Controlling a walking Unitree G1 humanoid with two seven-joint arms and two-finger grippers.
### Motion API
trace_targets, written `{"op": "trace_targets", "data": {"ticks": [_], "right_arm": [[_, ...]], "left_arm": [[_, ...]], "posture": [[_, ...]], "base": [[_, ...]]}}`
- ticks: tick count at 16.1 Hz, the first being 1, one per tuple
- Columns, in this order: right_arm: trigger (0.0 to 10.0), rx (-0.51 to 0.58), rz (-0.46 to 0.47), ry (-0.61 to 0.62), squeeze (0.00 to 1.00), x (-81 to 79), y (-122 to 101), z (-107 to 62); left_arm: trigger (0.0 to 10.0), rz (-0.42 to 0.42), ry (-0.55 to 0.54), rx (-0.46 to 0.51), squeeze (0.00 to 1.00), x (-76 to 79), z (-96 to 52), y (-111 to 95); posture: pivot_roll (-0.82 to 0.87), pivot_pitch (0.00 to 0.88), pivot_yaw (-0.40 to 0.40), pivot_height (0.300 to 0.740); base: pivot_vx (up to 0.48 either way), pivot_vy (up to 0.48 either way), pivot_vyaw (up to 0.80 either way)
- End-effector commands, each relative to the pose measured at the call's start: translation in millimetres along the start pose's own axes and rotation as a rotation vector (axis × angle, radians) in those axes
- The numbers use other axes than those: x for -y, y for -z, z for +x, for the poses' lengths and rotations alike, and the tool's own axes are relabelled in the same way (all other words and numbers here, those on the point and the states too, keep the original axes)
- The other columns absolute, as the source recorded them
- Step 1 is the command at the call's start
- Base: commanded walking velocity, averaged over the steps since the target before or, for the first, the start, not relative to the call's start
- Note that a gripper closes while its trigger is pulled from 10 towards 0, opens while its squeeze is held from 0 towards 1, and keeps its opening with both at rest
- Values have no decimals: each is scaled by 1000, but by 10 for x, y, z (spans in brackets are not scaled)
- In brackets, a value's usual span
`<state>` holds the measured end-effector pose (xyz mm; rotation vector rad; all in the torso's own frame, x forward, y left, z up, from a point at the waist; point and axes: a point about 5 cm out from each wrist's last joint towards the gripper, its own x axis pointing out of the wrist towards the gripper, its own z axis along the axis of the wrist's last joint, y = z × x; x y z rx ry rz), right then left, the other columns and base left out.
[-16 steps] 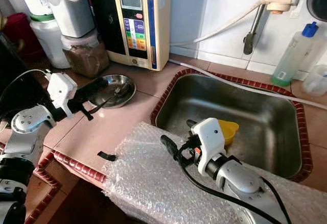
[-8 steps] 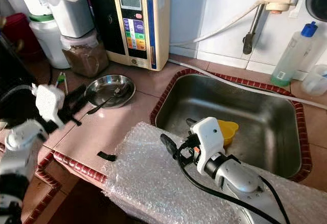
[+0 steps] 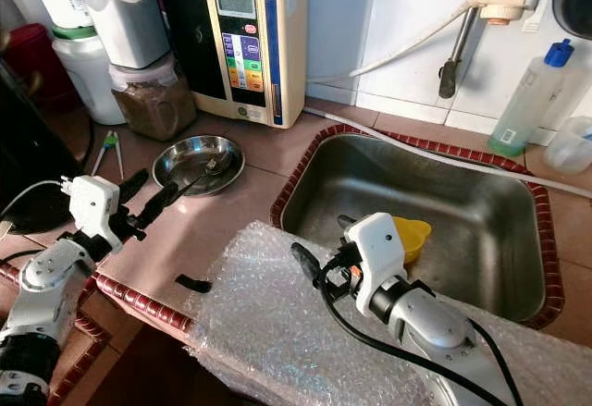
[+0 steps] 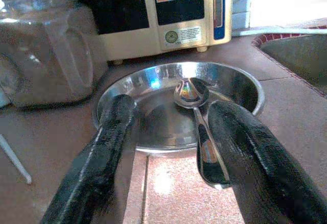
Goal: Kitchen organization
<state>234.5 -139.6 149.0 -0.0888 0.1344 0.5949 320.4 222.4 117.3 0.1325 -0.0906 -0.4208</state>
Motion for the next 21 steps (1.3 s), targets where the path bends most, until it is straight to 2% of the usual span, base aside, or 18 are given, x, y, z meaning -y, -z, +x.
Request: {"op": "trace_targets", "data": {"ticks": [1, 8, 11, 18, 19, 20, 21], "right_arm": [[10000, 3, -11, 2, 0, 0, -7, 16], [10000, 3, -19, -3, 0, 7, -19, 19], [10000, 5, -21, -7, 0, -6, -28, 29], [10000, -2, -26, -1, 0, 6, -25, 1], [10000, -1, -29, -2, 0, 7, -31, 10], [10000, 0, -30, -2, 0, 7, -33, 12], [10000, -1, -30, -2, 0, 5, -33, 8]], "left_arm": [[10000, -44, -40, -4, 1000, -18, -23, 28], [10000, -154, -78, -30, 1000, 109, -1, 168], [10000, -200, -71, -34, 1000, 194, 100, 189], [10000, -179, -43, -31, 1000, 211, 210, 106], [1843, -178, 3, -78, 1000, 249, 226, 146], [1216, -172, 33, -103, 859, 273, 229, 170], [1882, -146, 60, -125, 0, 288, 229, 182]], "posture": [[-35, 32, 61, 740], [-44, 31, 57, 740], [-56, 32, 55, 740], [-62, 35, 55, 740], [-60, 35, 57, 740], [-62, 34, 61, 740], [-63, 34, 61, 740]], "base": [[0, 0, 0], [0, 0, 0], [0, 0, 0], [0, 0, 0], [0, 0, 0], [0, 0, 0], [0, 0, 0]]}}
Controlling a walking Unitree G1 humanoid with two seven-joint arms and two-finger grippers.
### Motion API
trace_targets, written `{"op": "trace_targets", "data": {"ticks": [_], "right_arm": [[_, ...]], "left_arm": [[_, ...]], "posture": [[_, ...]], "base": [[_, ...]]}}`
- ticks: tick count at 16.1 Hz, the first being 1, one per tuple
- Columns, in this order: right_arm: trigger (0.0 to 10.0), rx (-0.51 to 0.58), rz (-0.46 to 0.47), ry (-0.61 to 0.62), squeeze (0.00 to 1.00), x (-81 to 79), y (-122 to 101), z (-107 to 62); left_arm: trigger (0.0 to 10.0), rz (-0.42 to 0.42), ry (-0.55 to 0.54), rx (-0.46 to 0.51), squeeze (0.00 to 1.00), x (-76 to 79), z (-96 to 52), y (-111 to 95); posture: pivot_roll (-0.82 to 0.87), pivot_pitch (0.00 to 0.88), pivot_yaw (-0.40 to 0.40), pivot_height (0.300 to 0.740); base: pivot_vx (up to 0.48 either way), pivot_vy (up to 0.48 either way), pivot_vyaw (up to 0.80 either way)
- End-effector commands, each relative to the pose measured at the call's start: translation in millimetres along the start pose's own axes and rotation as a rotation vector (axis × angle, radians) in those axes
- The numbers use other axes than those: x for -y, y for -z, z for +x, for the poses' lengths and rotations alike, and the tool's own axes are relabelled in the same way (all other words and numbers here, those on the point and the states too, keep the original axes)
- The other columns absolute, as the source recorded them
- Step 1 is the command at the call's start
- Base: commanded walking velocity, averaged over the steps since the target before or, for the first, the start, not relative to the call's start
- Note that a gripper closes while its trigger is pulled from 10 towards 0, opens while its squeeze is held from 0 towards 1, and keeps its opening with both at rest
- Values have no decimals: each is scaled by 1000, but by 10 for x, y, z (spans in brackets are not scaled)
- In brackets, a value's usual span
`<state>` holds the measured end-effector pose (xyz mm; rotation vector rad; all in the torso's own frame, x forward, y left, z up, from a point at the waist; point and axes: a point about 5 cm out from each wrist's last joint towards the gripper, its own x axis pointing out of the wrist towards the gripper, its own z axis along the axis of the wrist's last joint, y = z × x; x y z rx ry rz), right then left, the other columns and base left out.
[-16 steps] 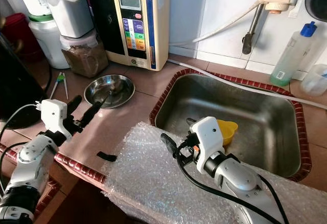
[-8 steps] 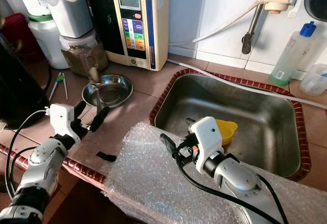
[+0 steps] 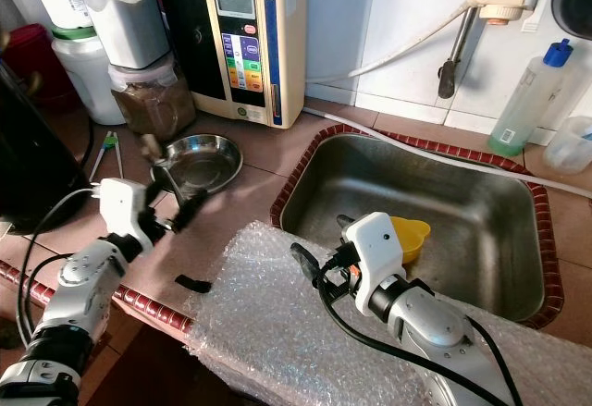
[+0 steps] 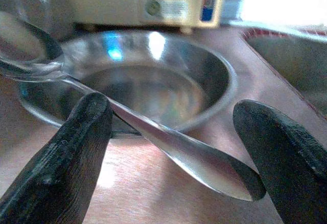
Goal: Kitchen organization
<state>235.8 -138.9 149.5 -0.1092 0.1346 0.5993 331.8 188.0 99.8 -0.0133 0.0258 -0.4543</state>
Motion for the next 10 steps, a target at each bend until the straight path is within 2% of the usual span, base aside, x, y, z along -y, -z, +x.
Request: {"op": "trace_targets", "data": {"ticks": [1, 2, 3, 4, 10], "right_arm": [[10000, 3, -11, 2, 0, 2, -21, -13], [10000, 2, -11, 2, 0, 0, -16, -16], [10000, 2, -11, 2, 0, -2, -16, -15], [10000, 2, -11, 3, 0, -2, -18, -13], [10000, 2, -9, 9, 0, -5, -11, -16]], "left_arm": [[1412, 19, 40, -69, 0, 4, 0, 53], [1216, 21, 48, -92, 0, 8, -2, 80], [0, 16, 54, -108, 0, 9, -4, 100], [0, 16, 65, -138, 0, 10, -9, 133], [0, 16, 81, -138, 0, -9, 11, 94]], "posture": [[-63, 36, 63, 740], [-63, 36, 64, 740], [-64, 38, 66, 740], [-64, 38, 66, 740], [-62, 41, 70, 740]], "base": [[0, 0, 0], [0, 0, 0], [0, 0, 0], [0, 0, 0], [0, 0, 0]]}}
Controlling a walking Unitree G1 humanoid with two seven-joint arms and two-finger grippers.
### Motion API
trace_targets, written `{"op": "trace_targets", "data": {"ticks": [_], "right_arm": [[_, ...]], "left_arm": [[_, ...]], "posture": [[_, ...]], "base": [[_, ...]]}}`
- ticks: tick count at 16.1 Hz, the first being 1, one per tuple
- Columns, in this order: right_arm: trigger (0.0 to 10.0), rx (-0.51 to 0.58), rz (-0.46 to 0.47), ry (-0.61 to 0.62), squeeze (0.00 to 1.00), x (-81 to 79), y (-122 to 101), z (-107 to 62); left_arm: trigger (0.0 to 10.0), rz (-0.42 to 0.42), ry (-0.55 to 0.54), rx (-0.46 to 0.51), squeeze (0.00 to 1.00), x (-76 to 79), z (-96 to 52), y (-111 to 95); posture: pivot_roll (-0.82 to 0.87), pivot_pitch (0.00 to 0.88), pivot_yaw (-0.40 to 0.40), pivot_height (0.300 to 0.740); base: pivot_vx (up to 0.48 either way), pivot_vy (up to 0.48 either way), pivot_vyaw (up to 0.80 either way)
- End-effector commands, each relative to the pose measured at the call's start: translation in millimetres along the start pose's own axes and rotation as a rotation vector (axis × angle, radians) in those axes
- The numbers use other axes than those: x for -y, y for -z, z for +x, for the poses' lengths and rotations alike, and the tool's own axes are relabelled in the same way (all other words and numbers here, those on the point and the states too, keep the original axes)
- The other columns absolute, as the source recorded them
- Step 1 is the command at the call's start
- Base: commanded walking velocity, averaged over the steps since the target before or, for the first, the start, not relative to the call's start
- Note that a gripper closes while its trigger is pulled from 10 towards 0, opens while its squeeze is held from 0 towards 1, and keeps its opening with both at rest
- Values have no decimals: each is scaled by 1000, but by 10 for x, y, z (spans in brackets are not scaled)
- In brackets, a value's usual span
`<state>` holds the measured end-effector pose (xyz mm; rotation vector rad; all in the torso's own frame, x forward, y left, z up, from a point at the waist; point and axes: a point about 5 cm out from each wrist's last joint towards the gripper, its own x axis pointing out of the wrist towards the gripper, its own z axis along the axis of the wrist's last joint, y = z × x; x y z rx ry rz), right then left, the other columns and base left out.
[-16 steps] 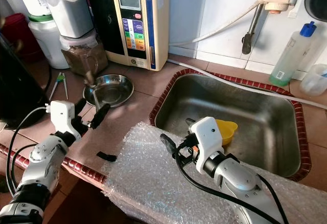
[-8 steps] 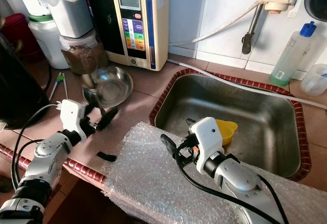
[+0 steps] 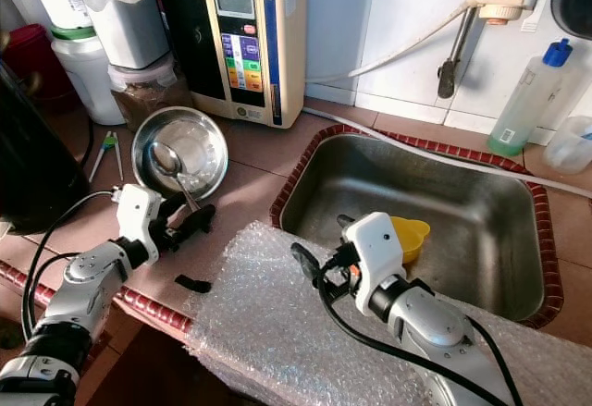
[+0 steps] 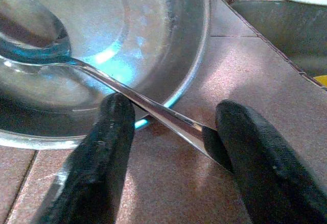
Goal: Kitchen organization
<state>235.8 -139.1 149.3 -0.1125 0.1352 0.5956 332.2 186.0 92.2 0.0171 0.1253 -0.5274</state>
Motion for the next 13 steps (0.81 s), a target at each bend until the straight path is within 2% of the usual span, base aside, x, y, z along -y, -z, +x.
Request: {"op": "trace_targets", "data": {"ticks": [1, 10, 13], "right_arm": [[10000, 4, -6, 6, 0, -6, -12, -15], [10000, 2, -8, 0, 0, 2, -15, -16], [10000, 21, 19, -34, 0, -40, -38, -22]], "left_arm": [[0, 8, 8, -35, 0, -27, 0, 12], [0, 20, 6, 18, 0, -22, 104, -165], [0, 22, 15, 21, 0, -16, 114, -178]], "posture": [[-61, 41, 71, 740], [-66, 35, 69, 740], [-65, 35, 71, 740]], "base": [[0, 0, 0], [0, 0, 0], [0, 0, 0]]}}
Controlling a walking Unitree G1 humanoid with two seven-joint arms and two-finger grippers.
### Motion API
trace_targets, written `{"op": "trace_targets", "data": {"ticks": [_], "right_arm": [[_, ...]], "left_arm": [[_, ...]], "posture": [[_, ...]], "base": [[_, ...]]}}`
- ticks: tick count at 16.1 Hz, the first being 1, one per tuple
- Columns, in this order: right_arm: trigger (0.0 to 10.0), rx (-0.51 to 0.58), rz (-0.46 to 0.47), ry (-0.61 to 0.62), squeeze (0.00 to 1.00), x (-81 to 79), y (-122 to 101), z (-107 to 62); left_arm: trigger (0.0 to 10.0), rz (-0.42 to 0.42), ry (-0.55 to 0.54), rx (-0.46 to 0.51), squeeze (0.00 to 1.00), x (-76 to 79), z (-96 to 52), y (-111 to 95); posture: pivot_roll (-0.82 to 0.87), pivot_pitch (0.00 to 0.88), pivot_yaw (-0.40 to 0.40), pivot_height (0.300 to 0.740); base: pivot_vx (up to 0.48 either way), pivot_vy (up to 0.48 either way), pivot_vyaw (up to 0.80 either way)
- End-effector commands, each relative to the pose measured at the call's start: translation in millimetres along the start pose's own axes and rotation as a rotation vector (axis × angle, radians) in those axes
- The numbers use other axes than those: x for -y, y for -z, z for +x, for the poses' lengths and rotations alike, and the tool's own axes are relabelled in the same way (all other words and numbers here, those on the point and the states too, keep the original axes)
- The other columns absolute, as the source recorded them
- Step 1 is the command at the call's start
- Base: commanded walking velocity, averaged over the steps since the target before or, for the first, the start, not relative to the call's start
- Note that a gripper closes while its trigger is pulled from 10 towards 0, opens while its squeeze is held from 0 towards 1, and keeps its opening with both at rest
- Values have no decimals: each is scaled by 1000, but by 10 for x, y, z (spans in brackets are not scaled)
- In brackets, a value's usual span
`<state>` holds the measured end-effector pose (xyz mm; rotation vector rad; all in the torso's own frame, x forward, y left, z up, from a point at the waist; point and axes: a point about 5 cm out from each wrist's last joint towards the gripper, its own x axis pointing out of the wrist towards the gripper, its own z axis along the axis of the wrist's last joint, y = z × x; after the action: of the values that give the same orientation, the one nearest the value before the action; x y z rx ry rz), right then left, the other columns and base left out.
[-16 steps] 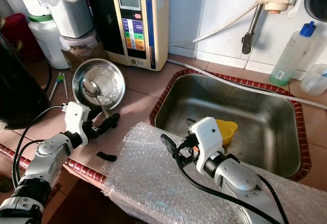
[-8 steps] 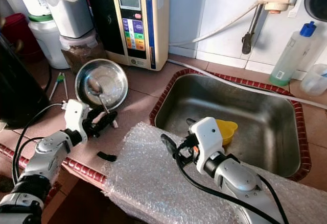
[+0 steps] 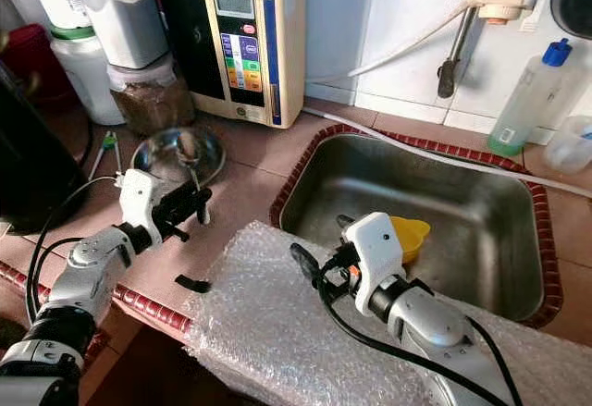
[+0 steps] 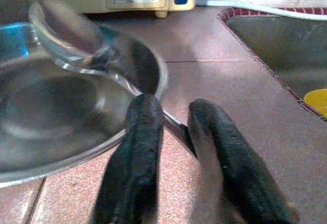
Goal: Kitchen organization
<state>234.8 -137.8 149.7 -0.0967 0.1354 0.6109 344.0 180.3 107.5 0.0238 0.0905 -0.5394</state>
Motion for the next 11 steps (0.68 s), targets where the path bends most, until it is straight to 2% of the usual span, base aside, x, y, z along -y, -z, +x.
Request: {"op": "trace_targets", "data": {"ticks": [1, 11], "right_arm": [[10000, 21, 13, -23, 0, -37, -39, -20], [10000, 21, 21, -60, 0, -75, -44, -28]], "left_arm": [[0, 6, 7, -12, 0, -7, 5, -10], [0, 22, 21, -13, 0, 0, 32, -44]], "posture": [[-65, 36, 70, 740], [-64, 36, 71, 740]], "base": [[0, 0, 0], [0, 0, 0]]}}
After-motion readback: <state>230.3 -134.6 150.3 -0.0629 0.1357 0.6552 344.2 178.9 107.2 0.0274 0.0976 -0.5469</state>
